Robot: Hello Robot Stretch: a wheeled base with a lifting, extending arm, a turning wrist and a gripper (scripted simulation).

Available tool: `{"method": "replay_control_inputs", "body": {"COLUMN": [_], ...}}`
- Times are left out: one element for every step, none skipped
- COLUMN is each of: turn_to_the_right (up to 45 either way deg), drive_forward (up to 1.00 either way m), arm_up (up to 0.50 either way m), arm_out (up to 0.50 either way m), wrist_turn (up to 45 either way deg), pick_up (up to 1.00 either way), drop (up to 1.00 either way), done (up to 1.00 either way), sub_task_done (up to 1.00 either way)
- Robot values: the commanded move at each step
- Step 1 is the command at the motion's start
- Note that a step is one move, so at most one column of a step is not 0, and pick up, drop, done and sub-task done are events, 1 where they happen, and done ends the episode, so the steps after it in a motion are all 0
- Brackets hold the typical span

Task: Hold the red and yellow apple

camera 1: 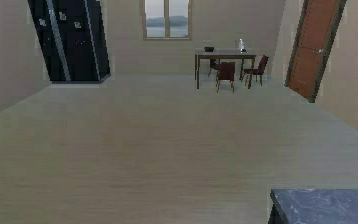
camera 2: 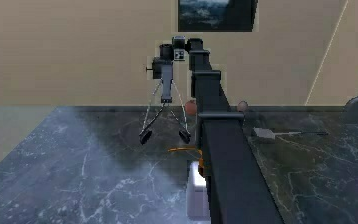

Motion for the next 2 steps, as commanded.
{"method": "replay_control_inputs", "body": {"turn_to_the_right": [0.0,0.0], "drive_forward": [0.0,0.0], "arm_up": [0.0,0.0], "arm_out": [0.0,0.0], "wrist_turn": [45.0,45.0], "pick_up": [0.0,0.0], "drop": [0.0,0.0], "done": [0.0,0.0], "sub_task_done": [0.0,0.0]}}
